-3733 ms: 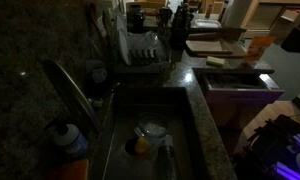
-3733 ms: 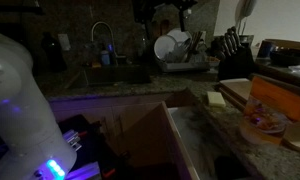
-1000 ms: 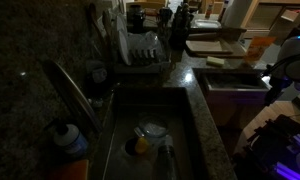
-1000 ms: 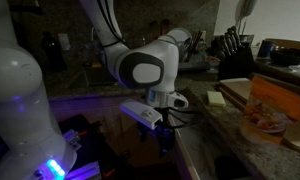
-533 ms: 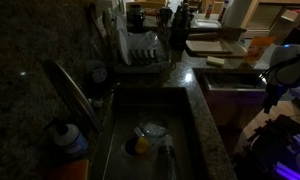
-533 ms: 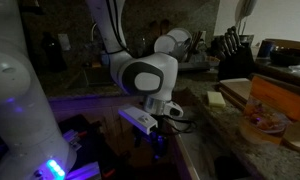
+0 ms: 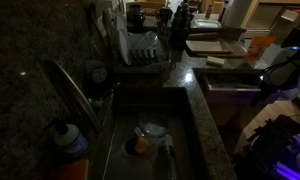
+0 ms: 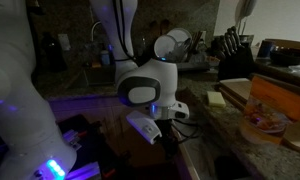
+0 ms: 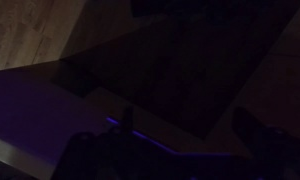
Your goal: Close the top drawer of the kitchen unit
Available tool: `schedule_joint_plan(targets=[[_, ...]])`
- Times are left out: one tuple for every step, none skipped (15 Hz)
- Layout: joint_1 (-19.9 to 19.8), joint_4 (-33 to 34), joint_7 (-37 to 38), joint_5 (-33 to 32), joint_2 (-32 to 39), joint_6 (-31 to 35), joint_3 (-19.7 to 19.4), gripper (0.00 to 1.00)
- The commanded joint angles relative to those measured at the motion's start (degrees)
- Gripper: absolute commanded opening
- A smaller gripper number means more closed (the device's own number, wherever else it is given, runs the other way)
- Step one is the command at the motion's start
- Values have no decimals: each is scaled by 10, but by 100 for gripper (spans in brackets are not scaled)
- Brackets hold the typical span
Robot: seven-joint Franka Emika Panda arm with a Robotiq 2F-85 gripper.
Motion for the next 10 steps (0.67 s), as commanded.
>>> schedule_joint_plan(targets=[[-44,11,-26,5,64,119,27,100],[-41,15,-23,-8,81,166,17,100],[-43,20,-25,-15,100,209,13,100],[-43,28,-13,-40,119,251,0,100],[-41,36,-15,-46,143,294,-10,100],[-45,49,-14,-53,166,330,-16,100],[-42,82,-13,-58,127,269,-24,100],[-52,105,-8,-64,148,280,-27,100],[-56,133,-5,-66,151,272,-30,100],[-62,164,-4,-70,147,272,-32,100]])
